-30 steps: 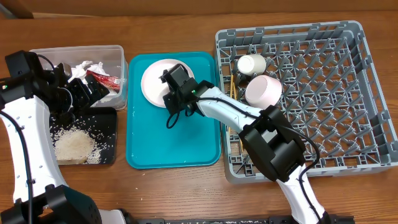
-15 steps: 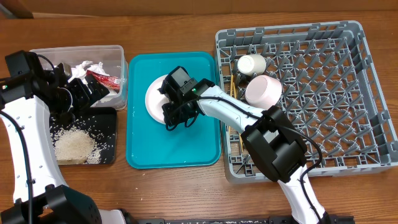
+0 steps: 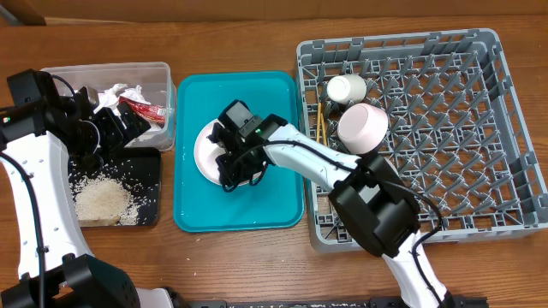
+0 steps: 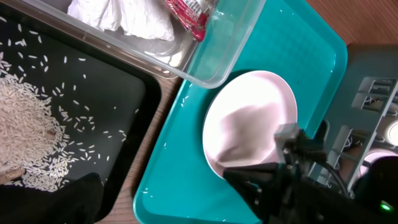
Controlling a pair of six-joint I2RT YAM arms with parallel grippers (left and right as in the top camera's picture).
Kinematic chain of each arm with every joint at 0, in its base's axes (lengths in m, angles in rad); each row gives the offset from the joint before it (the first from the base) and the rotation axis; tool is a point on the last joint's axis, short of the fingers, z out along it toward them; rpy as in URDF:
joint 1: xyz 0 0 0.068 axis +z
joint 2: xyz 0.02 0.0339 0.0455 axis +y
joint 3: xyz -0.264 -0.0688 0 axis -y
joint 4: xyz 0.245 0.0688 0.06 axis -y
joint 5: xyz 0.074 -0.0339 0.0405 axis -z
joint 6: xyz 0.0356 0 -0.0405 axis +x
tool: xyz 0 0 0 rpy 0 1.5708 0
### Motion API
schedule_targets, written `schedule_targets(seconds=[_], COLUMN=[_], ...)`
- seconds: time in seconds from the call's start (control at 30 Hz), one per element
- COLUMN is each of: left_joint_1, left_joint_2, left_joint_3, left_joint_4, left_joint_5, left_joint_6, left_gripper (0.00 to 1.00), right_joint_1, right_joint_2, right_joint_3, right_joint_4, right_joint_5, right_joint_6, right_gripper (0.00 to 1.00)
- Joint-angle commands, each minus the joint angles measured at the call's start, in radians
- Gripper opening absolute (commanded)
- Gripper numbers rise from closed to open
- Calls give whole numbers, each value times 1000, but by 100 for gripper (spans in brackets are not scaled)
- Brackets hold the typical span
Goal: Sort waste into correct bins and load items into the dishwasher
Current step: 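Slide the pink plate with the right gripper and grasp its edge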
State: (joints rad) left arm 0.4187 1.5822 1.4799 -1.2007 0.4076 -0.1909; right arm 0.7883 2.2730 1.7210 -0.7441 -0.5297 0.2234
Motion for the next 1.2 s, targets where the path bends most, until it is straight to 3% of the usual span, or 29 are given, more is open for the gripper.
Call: schedule_targets(seconds=[0.0, 0.13, 0.23, 0.63, 1.17], left_joint_1=[-7, -7, -7, -7, -7], left_joint_2=[-19, -19, -19, -19, -19], left_joint_3=[21, 21, 21, 21, 21], left_joint_4=[1, 1, 1, 1, 1], left_joint_5=[0, 0, 0, 0, 0], left_joint_6=[11, 11, 11, 11, 11], left_gripper=[100, 100, 100, 100, 100], right_joint_1=[-23, -38, -45, -64, -64], right_joint_2=[-130, -172, -174, -169, -168], right_joint_3=[100, 136, 135, -13, -203], right_joint_4=[-82, -129, -164, -99, 96], right_joint_5=[247, 467, 595, 697, 642], right_joint_6=[-36, -72, -72, -71, -60], right_gripper=[10, 36, 44, 49, 49])
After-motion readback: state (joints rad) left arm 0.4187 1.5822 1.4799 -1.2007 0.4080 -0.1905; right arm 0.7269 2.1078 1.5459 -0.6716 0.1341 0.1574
